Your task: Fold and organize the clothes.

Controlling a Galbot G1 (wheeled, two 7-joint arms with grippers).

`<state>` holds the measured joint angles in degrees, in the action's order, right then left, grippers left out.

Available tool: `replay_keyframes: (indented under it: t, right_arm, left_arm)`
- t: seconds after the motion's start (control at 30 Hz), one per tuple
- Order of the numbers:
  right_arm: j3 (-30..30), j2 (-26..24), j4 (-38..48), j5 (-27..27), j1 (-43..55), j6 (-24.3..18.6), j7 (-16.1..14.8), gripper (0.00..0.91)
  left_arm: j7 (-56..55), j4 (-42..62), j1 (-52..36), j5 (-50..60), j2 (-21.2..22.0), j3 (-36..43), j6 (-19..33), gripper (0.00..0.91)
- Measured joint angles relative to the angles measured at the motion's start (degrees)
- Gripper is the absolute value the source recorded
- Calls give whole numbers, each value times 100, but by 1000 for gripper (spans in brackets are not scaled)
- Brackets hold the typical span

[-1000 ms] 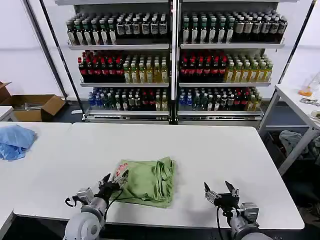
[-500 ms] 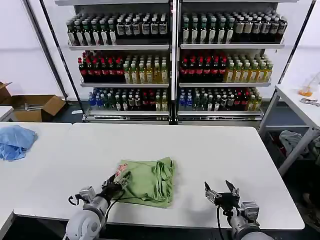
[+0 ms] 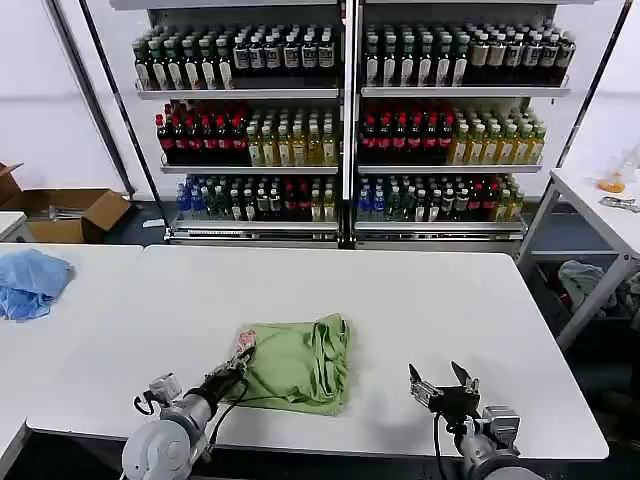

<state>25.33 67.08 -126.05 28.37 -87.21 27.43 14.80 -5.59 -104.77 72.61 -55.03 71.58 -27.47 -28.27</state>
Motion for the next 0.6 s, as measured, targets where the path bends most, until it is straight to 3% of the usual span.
replay_keyframes:
  t: [0.27, 0.6]
  right_arm:
    - [87, 3, -85, 14, -83, -15, 2, 907]
    - [178, -19, -203, 82, -125, -27, 2, 907]
  left_arm:
    - [-51, -233, -24, -1029, -174, -590, -130, 30]
    - [-70, -658, -213, -1503, -934, -1843, -274, 30]
